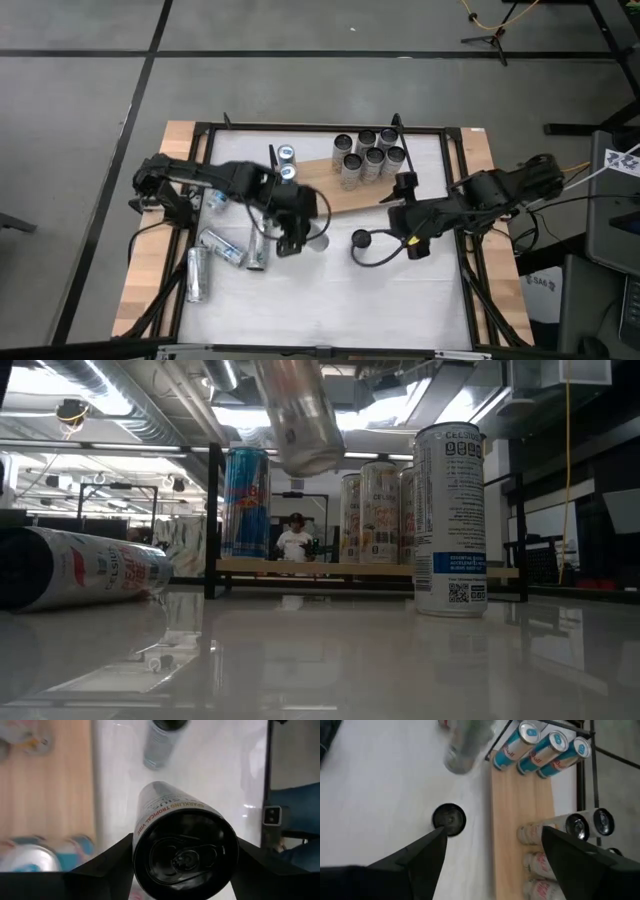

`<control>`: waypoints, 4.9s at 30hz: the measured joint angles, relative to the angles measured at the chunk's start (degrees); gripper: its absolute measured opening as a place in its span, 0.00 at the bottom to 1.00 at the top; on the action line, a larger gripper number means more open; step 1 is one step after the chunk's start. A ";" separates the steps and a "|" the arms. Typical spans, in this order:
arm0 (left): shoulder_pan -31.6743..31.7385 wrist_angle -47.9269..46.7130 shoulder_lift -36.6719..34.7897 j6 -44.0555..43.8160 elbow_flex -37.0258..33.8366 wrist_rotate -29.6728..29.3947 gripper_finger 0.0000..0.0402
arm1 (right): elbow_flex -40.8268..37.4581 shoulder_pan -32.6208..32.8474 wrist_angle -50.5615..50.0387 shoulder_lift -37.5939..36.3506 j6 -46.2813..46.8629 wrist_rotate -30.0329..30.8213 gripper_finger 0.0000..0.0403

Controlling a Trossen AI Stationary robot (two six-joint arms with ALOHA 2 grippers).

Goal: Place canned beverage on shelf
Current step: Put the white-yellow soda can on the shelf aligned with the other white-yellow soda can

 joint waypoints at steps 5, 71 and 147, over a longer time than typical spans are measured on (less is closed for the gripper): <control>6.46 0.34 0.00 5.87 0.04 0.13 0.60 | -13.67 0.00 11.63 -9.82 0.89 -0.29 0.80; 19.79 -0.20 10.29 24.88 0.13 3.64 0.76 | -41.49 -26.25 47.09 -12.68 -2.00 -25.22 0.80; -4.70 50.83 -48.70 4.04 -64.65 -33.85 0.77 | -15.77 -26.25 47.08 8.76 -5.06 -23.16 0.80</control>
